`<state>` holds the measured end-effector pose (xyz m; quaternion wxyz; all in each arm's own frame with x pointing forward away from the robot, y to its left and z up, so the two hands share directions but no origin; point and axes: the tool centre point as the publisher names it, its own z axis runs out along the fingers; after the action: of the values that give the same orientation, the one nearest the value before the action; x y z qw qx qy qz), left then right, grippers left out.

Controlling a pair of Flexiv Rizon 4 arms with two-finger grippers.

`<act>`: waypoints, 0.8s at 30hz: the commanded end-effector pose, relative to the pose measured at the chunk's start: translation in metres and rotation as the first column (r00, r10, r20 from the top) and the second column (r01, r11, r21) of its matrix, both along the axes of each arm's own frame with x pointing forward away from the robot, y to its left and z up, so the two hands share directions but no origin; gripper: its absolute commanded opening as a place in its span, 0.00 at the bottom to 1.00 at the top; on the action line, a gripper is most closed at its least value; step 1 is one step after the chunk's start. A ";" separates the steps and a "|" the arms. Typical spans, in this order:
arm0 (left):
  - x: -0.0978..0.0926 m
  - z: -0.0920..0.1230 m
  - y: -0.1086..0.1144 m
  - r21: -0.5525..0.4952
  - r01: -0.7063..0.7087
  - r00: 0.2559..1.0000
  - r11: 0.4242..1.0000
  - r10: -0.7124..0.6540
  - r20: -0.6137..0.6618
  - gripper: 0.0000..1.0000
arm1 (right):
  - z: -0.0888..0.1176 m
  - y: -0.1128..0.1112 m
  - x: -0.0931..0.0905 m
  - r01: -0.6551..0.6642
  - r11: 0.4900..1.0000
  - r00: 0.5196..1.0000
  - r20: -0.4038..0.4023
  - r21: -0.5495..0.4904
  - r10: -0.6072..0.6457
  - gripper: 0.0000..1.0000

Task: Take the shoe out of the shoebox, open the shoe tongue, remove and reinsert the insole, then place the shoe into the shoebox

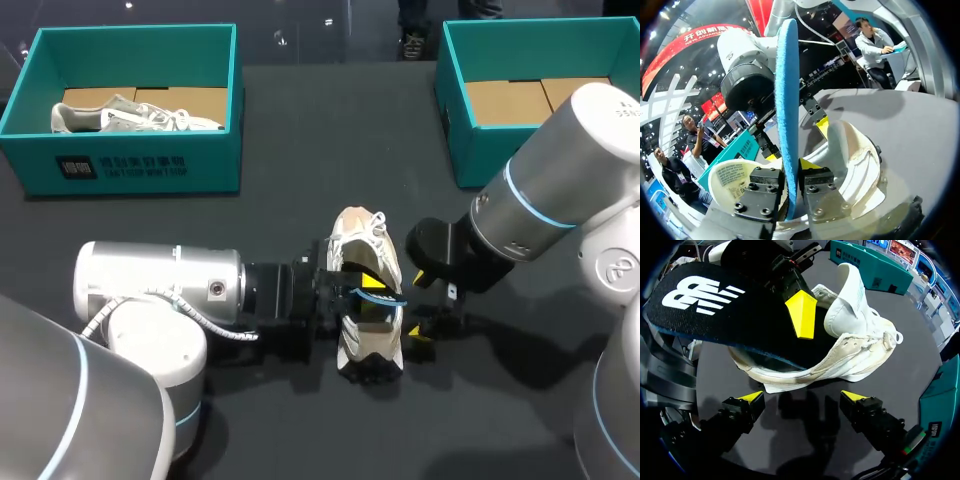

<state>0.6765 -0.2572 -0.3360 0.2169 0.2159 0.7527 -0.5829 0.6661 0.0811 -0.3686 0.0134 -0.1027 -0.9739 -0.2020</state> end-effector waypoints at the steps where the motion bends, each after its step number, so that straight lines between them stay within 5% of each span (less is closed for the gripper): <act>1: -0.012 0.013 0.006 0.005 -0.010 1.000 1.000 0.010 -0.001 0.42 | 0.000 0.000 -0.002 0.001 1.000 1.000 0.003 0.000 -0.001 1.00; 8: -0.027 0.028 0.007 0.000 -0.013 1.000 1.000 0.013 0.000 0.38 | 0.000 0.000 -0.002 0.001 1.000 1.000 0.003 0.000 -0.001 1.00; 10: -0.029 0.030 0.006 -0.005 -0.014 1.000 1.000 0.014 0.004 0.25 | 0.000 0.000 -0.002 0.001 1.000 1.000 0.003 0.000 -0.001 1.00; 12: -0.029 0.031 0.005 -0.012 -0.013 1.000 1.000 0.013 -0.002 0.00 | 0.000 0.000 -0.002 0.001 1.000 1.000 0.003 0.000 -0.001 1.00; 24: -0.008 0.005 -0.004 0.000 0.000 0.998 1.000 0.000 0.064 0.00 | 0.000 0.000 -0.002 0.001 1.000 1.000 0.003 0.000 -0.001 1.00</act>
<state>0.6616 -0.2516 -0.3241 0.2401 0.2343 0.7448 -0.5769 0.6661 0.0811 -0.3686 0.0134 -0.1028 -0.9739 -0.2020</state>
